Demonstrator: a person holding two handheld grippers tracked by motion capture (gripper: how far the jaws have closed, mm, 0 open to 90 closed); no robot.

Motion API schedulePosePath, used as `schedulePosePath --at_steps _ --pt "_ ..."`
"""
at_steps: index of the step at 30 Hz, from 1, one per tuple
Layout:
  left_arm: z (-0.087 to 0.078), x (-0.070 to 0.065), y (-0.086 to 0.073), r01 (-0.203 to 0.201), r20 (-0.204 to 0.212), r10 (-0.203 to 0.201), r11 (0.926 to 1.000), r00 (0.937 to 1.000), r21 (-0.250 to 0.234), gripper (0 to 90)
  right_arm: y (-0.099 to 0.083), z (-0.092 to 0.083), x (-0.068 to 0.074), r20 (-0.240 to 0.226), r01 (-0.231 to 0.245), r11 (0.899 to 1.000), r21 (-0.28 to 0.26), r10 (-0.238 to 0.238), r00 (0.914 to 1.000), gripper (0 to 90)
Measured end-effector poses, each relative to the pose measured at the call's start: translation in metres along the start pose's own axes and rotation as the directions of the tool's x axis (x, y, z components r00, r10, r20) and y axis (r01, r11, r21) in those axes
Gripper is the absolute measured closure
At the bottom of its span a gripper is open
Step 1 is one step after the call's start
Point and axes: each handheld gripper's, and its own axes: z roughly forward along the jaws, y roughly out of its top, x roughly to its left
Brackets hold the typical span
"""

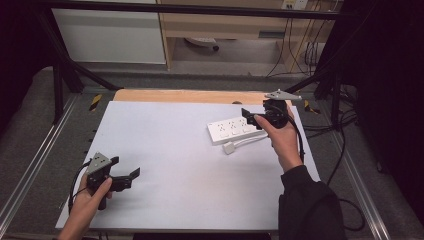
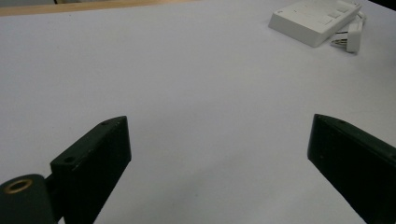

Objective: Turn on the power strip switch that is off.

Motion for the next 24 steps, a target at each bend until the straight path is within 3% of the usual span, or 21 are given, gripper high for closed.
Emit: schedulePosePath --at_steps 1,15,24 --pt "0.0 0.0 0.0 -0.001 -0.003 0.001 1.0 1.0 -0.002 6.3 0.001 0.003 0.0 -0.005 0.004 1.0 0.005 -0.004 1.0 15.4" --pt "-0.001 0.001 -0.001 0.0 0.003 0.0 1.0 1.0 0.003 6.2 -0.001 0.021 0.003 -0.01 -0.012 1.0 0.021 0.012 0.9999 19.9" --pt "-0.001 0.0 -0.001 -0.003 0.011 0.003 1.0 0.9999 0.001 6.2 -0.004 0.032 0.005 -0.015 -0.009 0.999 0.038 0.009 0.9998 27.8"
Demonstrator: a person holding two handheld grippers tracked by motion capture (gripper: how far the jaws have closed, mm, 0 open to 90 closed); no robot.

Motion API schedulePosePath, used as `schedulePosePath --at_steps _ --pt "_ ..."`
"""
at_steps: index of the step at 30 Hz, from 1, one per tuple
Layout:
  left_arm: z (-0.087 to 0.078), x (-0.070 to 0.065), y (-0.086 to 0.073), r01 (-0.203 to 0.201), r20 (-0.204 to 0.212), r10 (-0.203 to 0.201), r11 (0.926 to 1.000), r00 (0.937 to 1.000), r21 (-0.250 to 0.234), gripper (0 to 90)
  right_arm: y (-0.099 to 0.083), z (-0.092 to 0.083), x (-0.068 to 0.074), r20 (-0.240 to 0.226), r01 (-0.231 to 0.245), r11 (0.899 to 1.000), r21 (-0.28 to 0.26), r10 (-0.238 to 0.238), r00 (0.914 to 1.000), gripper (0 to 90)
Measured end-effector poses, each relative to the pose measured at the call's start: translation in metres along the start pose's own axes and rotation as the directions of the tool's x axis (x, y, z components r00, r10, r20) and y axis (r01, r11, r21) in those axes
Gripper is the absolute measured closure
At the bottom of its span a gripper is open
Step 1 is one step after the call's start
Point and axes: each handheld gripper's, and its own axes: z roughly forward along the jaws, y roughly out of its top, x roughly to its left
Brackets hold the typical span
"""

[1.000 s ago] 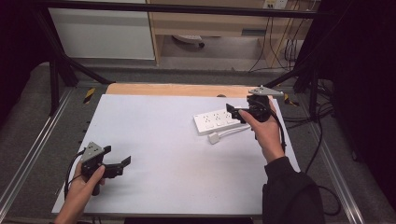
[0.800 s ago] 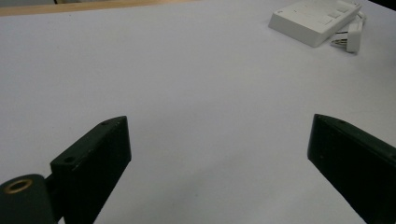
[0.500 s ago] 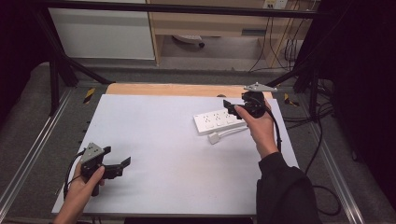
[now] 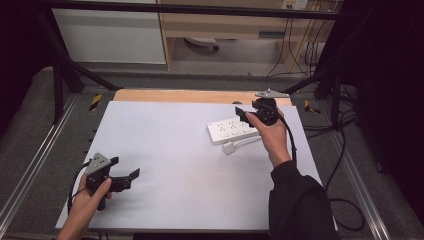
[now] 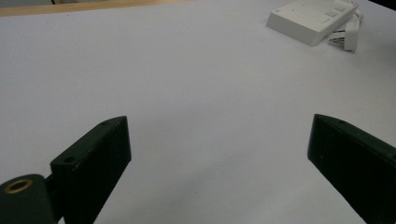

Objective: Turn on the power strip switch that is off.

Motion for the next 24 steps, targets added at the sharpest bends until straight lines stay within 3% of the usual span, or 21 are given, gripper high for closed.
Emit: schedulePosePath --at_steps 24 --pt "0.0 0.001 -0.001 0.005 0.005 -0.005 1.0 1.0 0.005 6.2 -0.013 0.024 -0.005 0.019 -0.012 0.999 0.034 0.011 0.9998 45.8"
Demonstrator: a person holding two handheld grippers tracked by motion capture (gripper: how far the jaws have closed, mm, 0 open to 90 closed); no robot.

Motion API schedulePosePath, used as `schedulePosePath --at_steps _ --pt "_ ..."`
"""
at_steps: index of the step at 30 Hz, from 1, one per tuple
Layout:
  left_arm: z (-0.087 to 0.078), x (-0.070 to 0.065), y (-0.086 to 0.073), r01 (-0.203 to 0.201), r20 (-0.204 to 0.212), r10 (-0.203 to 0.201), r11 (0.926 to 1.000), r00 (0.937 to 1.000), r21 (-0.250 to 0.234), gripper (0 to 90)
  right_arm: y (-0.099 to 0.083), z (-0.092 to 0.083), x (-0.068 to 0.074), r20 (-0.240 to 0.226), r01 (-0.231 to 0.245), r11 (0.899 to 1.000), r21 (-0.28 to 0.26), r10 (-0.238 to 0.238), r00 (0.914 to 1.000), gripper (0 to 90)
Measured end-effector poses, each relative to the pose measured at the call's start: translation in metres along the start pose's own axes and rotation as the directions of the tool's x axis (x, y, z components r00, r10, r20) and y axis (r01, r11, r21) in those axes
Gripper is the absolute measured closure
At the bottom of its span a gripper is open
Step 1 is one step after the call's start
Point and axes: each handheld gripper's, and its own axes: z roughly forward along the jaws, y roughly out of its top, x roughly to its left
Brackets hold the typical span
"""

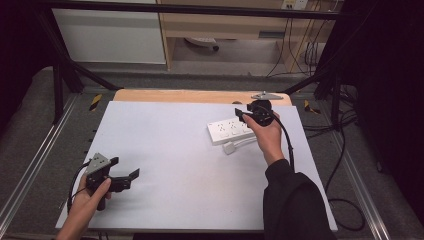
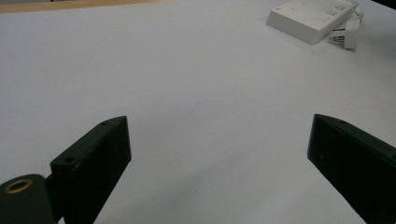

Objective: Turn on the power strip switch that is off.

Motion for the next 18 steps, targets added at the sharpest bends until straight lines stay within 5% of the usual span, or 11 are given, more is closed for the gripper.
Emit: schedulePosePath --at_steps 18 --pt "0.0 0.001 -0.001 -0.004 0.003 0.004 1.0 1.0 0.007 6.3 -0.013 0.012 -0.001 -0.011 -0.008 1.0 0.025 0.008 0.9999 49.9"
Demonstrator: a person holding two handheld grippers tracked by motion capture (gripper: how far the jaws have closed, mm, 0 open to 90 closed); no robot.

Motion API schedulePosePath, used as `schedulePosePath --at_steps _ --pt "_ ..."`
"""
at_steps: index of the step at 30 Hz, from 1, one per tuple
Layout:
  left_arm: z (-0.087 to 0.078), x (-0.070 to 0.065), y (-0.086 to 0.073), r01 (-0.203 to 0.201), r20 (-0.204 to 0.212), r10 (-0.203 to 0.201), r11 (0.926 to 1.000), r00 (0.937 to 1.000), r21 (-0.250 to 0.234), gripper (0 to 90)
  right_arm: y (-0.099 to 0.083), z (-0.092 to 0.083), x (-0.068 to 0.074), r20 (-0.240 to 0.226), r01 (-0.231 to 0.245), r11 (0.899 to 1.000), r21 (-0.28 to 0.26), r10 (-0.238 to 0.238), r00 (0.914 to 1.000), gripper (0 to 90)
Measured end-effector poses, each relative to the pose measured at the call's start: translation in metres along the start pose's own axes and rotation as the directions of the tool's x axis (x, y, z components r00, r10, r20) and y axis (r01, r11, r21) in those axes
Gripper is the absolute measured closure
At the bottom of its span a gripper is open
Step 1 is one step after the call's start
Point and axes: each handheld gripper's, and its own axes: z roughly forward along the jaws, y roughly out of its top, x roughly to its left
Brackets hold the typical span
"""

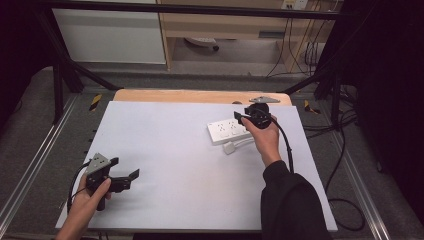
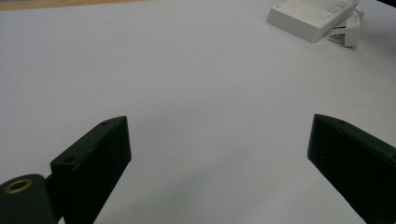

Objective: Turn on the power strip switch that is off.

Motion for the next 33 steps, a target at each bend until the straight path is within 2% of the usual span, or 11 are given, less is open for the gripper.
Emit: schedulePosePath --at_steps 10,22,33 --pt "0.0 0.001 0.0 0.004 -0.003 -0.004 1.0 1.0 0.002 6.3 -0.008 0.007 -0.001 -0.005 -0.036 0.999 0.004 0.036 0.9993 54.0" --pt "0.0 0.001 -0.001 0.004 -0.004 -0.004 1.0 1.0 0.003 6.2 -0.02 0.014 -0.002 -0.001 -0.039 0.999 0.026 0.039 0.9993 57.1" --pt "0.0 0.001 -0.001 0.003 -0.002 -0.003 1.0 1.0 0.01 6.3 -0.029 0.021 0.0 -0.008 -0.034 0.999 0.036 0.034 0.9994 64.5"
